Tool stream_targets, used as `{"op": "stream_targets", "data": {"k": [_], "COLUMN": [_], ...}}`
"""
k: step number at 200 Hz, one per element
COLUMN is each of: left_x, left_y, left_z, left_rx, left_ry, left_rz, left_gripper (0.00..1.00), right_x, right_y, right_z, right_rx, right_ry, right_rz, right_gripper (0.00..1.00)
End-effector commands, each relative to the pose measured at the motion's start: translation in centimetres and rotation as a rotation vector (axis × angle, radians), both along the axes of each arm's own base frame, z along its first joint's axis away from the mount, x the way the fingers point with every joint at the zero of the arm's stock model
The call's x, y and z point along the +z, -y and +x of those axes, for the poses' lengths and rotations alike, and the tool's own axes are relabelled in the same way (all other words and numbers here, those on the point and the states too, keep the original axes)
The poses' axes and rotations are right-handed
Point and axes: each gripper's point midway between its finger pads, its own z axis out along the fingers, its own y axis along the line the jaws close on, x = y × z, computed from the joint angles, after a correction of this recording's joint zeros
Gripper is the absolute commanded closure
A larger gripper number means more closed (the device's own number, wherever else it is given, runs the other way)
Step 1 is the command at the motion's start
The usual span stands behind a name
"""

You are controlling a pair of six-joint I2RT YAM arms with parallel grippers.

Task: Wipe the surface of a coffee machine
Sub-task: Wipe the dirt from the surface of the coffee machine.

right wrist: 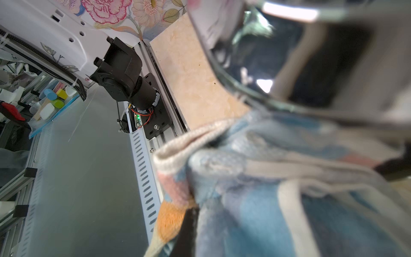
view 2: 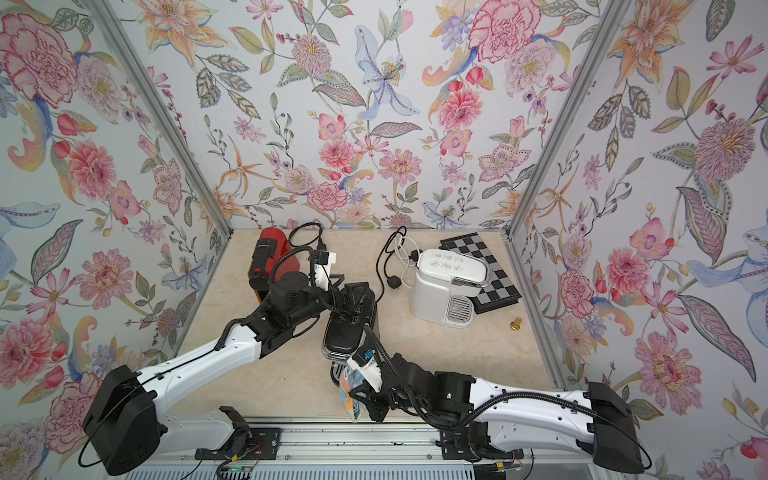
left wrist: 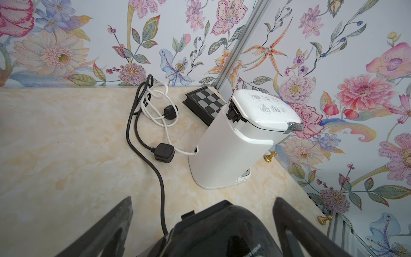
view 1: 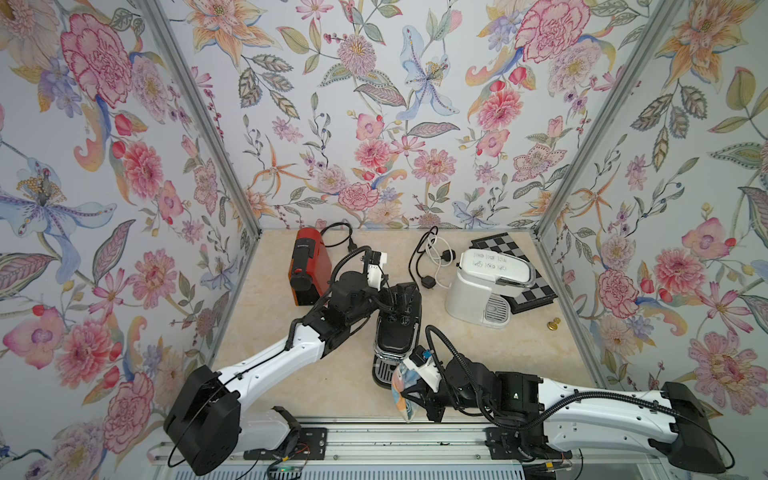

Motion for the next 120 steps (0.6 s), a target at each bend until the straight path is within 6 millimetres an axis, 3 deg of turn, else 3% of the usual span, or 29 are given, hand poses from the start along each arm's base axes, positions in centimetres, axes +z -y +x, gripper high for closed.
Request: {"op": "stream_targets", "data": {"k": [1,51,120], "left_x": [-8.3,-8.0,-7.8], "left_y": [-1.4,-1.7,-1.6], "left_z": [-2.4,-2.6,-2.9], "left_rx": [-0.015,-0.013,-0.029], "left_ry": [-0.194,-0.177,-0.170], "left_rz": [0.187,0.175,0.165], "left_gripper": [0.01,0.01,0.01], "right_x": [3.3,4.0,5.0], "right_y": [-1.9,-5.0,-7.2], "right_z": [0.7,0.2,1.8], "right_rx": [-0.011,0.058,0.062], "right_ry": [0.098,0.102,0.122], "right_rz": [0.079,0.077,0.097], "right_gripper": [1.00,1.00,1.00]}}
